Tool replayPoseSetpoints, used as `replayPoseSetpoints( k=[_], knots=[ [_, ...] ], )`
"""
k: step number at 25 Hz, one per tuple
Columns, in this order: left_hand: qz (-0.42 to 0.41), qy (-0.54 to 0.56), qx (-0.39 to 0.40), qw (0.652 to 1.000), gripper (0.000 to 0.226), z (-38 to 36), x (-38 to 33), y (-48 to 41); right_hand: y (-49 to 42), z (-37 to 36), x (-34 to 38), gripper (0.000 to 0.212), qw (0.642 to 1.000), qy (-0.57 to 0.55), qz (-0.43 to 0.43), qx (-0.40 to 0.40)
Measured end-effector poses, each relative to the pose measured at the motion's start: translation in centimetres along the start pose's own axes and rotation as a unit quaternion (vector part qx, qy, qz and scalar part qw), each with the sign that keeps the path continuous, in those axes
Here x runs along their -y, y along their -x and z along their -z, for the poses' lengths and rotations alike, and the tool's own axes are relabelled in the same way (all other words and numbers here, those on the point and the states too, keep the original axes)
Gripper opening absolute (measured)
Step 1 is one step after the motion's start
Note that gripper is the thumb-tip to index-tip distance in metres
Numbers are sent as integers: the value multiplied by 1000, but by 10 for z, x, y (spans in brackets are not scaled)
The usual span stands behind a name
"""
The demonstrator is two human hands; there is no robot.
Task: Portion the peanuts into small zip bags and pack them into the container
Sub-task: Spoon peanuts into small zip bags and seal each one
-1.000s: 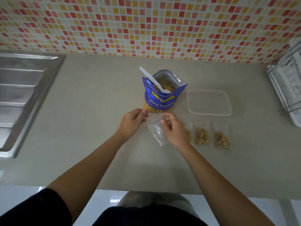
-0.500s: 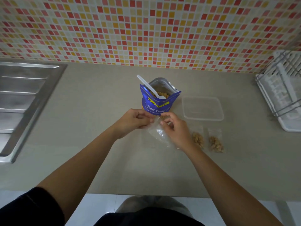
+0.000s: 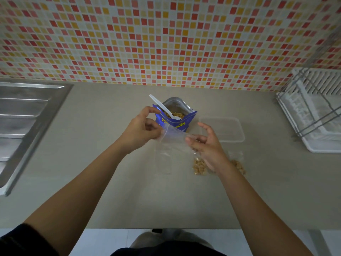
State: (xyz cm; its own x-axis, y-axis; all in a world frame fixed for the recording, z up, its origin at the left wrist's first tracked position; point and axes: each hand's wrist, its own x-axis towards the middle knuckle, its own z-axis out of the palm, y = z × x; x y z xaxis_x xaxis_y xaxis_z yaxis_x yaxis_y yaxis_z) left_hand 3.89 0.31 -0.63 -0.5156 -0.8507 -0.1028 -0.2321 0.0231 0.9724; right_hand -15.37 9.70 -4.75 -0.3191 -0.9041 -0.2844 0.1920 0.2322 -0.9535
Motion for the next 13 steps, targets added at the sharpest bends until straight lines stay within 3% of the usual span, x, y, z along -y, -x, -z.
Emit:
replayPoseSetpoints(
  k=[5,7,10,13],
  knots=[
    [-9,-28,-47,998,46,-3,-9,-1,-4,10,20,63,998,-58,1,33],
    [-5,-28,-68,997,45,0,-14,-2,-4,10,25,61,995,76,64,16],
    [-4,-38,-81,996,50,5,-22,-6,-1,5,34,62,909,334,248,-31],
    [-8,-67,-68,995,54,-1,-29,-9,-2,-14,38,77,837,442,322,25]
  ],
)
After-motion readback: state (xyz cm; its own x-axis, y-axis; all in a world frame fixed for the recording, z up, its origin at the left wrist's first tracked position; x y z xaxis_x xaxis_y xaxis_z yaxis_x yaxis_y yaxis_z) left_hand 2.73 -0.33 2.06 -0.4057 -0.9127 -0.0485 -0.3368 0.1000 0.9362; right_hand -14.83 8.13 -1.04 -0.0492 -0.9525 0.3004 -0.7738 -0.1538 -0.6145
